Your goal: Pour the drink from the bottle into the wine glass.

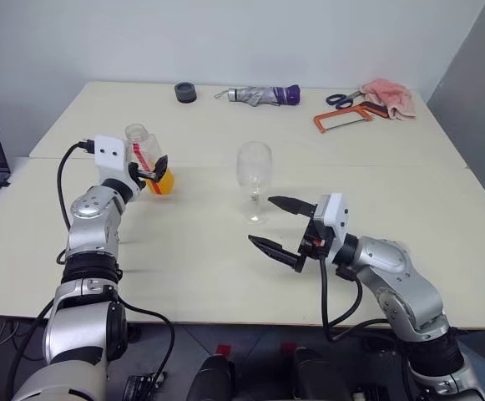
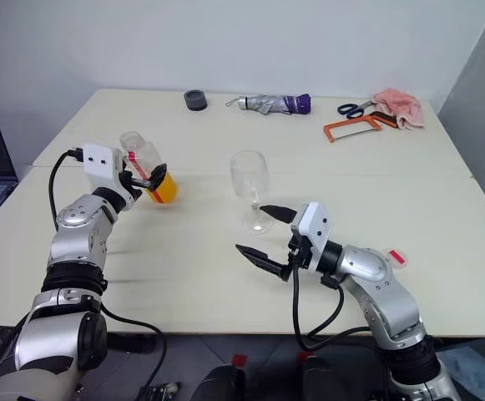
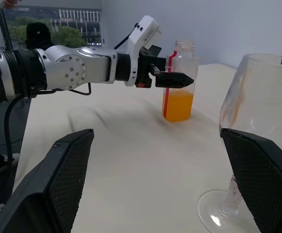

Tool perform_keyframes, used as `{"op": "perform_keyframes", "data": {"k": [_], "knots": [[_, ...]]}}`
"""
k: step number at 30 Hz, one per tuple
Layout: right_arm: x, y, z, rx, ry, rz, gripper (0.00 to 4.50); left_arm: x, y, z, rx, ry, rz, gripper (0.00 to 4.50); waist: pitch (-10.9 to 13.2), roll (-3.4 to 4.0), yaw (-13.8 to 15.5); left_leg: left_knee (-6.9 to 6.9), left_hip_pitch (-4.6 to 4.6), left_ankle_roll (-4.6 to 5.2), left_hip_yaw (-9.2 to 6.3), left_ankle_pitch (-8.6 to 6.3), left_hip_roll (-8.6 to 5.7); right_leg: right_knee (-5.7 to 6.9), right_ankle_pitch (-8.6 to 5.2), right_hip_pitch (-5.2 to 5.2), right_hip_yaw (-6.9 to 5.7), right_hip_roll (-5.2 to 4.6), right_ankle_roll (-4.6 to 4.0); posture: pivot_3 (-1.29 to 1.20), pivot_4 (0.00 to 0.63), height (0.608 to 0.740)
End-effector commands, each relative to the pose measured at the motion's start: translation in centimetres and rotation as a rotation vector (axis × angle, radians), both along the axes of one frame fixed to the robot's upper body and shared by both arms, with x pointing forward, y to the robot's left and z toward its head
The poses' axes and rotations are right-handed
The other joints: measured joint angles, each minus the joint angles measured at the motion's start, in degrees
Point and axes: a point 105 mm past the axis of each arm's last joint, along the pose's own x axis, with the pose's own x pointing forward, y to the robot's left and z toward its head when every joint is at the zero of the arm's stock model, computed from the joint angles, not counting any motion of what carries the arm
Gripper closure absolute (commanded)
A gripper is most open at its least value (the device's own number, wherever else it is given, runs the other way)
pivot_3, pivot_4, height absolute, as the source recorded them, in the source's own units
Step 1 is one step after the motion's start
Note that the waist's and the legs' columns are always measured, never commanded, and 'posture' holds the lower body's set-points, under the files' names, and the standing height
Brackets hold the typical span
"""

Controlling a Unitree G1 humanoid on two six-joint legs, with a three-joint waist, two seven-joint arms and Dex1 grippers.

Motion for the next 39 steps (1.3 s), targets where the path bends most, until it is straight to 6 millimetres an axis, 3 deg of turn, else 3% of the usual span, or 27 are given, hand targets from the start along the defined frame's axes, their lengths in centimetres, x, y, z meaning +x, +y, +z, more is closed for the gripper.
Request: {"op": "perform_keyframes", "data": {"k": [1, 13, 16, 22, 24, 39], "knots": [[-0.4, 0.3, 1.0, 0.018, -0.051, 0.019, 0.05, 0.1, 0.3, 2.0, 0.033, -0.057, 0.002, 0.0, 0.0, 0.0, 0.0, 0.0, 0.0, 0.0, 0.0, 0.0, 0.0, 0.0, 0.0, 0.0, 0.0, 0.0, 0.0, 0.0, 0.15, 0.74], [-0.3, 0.3, 1.0, 0.016, -0.051, 0.019, 0.05, 0.2, 0.1, 1.9, 0.035, -0.054, -0.004, 0.0, 0.0, 0.0, 0.0, 0.0, 0.0, 0.0, -0.01, 0.0, 0.0, 0.0, 0.0, 0.0, -0.01, 0.0, 0.0, 0.0, 0.15, 0.74], [-0.3, 0.3, 0.9, 0.015, -0.051, 0.018, 0.0, 0.2, 0.1, 1.9, 0.035, -0.054, -0.008, 0.63, 0.0, 0.0, 0.0, 0.0, 0.0, 0.0, 0.0, 0.0, 0.0, 0.0, 0.0, 0.0, 0.0, 0.0, 0.0, 0.0, 0.15, 0.74], [-0.4, 0.3, 0.9, 0.013, -0.051, 0.018, 0.0, 0.2, -0.1, 1.9, 0.033, -0.056, -0.014, 2.48, 0.0, 0.0, -0.01, 0.0, -0.01, 0.0, 0.0, 0.0, 0.0, 0.0, 0.0, 0.0, 0.0, 0.0, 0.0, 0.0, 0.15, 0.74], [-0.4, 0.3, 0.9, 0.013, -0.051, 0.018, 0.0, 0.2, -0.1, 1.9, 0.031, -0.057, -0.016, 2.76, 0.0, 0.0, 0.0, 0.0, 0.0, 0.0, 0.0, 0.0, 0.0, 0.0, 0.0, 0.0, -0.01, 0.0, 0.0, 0.0, 0.15, 0.74], [-0.4, 0.3, 1.0, 0.015, -0.055, 0.017, 0.0, -0.2, -1.1, 2.1, -0.033, -0.078, -0.076, 2.81, 0.0, 0.0, 0.0, 0.01, -0.02, 0.0, -0.01, 0.0, 0.0, 0.0, 0.0, 0.0, -0.01, 0.0, 0.0, 0.0, 0.15, 0.74]]}}
